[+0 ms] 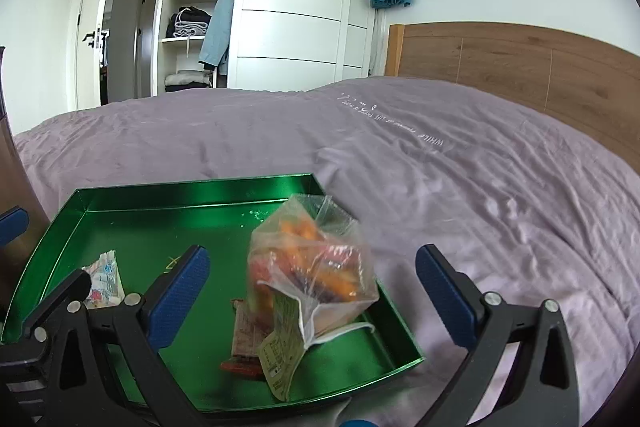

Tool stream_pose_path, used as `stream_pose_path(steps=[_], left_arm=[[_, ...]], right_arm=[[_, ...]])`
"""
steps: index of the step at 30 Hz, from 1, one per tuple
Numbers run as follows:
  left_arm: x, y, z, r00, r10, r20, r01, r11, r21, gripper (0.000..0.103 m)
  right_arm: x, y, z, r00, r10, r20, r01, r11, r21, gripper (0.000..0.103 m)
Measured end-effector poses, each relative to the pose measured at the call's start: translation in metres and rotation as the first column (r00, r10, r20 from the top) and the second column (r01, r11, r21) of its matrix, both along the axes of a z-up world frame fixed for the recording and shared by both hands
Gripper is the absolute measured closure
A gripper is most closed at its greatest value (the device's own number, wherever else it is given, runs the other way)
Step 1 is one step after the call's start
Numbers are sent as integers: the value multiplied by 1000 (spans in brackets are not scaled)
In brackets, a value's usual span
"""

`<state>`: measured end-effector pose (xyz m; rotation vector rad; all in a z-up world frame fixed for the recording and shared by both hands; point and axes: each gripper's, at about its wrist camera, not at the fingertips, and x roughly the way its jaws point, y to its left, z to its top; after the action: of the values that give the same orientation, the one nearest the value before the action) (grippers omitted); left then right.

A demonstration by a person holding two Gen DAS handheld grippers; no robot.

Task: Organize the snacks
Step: 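Open the right tool to drop the fruit bag while the left tool releases the bunny pack, then move both open tools away from the tray back to the remaining snacks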

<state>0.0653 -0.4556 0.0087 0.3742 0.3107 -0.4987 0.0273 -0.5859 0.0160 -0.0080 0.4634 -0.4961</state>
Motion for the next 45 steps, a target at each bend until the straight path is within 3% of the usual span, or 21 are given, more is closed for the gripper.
stream_pose_path(steps=[11, 19, 23, 28, 32, 38, 42, 45], left_arm=[[-19, 8, 11, 996, -20, 83, 23, 999, -35, 38], [-20, 14, 13, 997, -19, 76, 23, 998, -54, 37], [-24, 14, 14, 996, -34, 80, 39, 998, -56, 31], [-43, 13, 20, 989, -86, 123, 93, 994, -54, 31], [-64, 19, 37, 979, -137, 150, 152, 984, -96, 31], [-104, 59, 81, 964, -246, 99, 261, 945, -195, 31], [-125, 103, 97, 963, -257, 79, 268, 938, -219, 31], [-133, 137, 106, 971, -218, 93, 233, 951, -201, 31]], right_arm=[[5, 5, 13, 999, 0, -37, -1, 1000, -18, 0], [5, 9, 14, 998, 1, -58, -4, 999, -37, 0], [-2, 10, 20, 999, -4, -53, 2, 999, -47, 0], [-37, 6, 35, 998, -48, -51, 46, 998, -31, 0], [-83, 1, 54, 989, -113, -92, 110, 993, -32, 0], [-162, 4, 89, 972, -229, -59, 229, 973, -16, 0], [-183, 36, 104, 981, -192, -2, 192, 981, 18, 0], [-180, 69, 113, 992, -125, -5, 126, 992, 18, 0]])
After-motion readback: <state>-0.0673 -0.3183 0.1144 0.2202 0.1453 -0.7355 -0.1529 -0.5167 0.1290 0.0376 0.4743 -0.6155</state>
